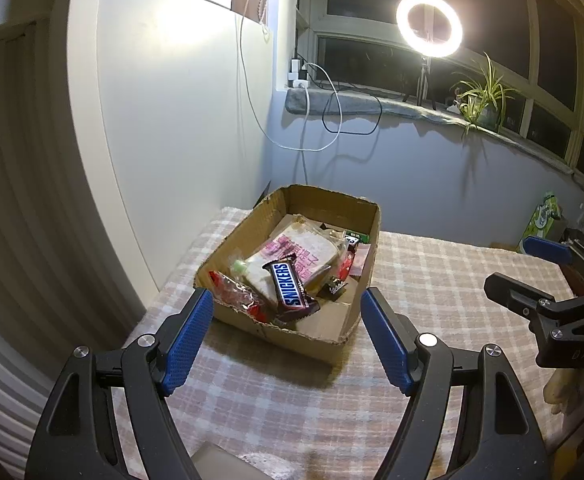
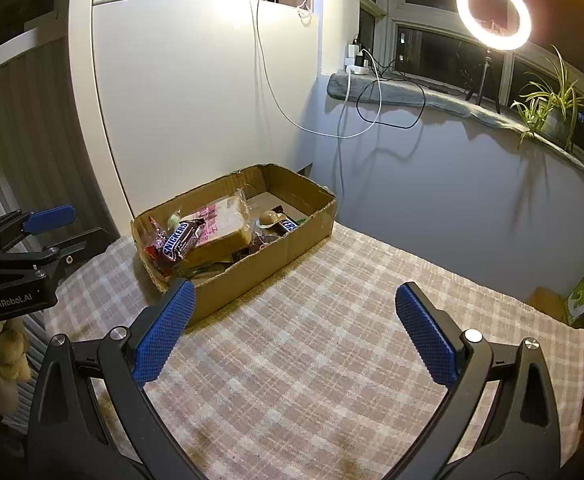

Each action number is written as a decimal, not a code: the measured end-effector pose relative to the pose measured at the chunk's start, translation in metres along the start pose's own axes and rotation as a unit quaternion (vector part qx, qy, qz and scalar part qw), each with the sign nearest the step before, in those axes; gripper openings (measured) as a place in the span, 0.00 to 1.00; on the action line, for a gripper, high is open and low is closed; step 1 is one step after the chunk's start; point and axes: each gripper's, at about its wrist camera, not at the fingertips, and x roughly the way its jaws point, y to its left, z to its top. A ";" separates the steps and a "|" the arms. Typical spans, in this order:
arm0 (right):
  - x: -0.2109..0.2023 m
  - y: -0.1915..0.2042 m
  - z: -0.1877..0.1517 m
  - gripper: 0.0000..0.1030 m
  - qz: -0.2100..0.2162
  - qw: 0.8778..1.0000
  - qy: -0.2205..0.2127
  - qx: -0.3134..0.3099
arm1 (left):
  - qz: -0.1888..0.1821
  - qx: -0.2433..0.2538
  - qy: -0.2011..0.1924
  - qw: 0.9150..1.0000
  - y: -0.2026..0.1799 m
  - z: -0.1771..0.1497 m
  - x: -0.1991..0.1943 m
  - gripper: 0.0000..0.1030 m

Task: Organize snacks

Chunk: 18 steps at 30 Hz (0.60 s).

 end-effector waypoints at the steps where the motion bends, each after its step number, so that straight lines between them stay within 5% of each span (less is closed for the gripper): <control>1: 0.000 0.000 0.000 0.99 0.000 1.000 0.000 0.000 | 0.000 0.000 -0.001 1.000 0.000 0.000 0.000 0.74; 18: -0.005 0.000 -0.003 0.99 -0.002 1.000 0.002 0.007 | -0.001 0.005 0.001 1.000 -0.009 -0.002 -0.002 0.74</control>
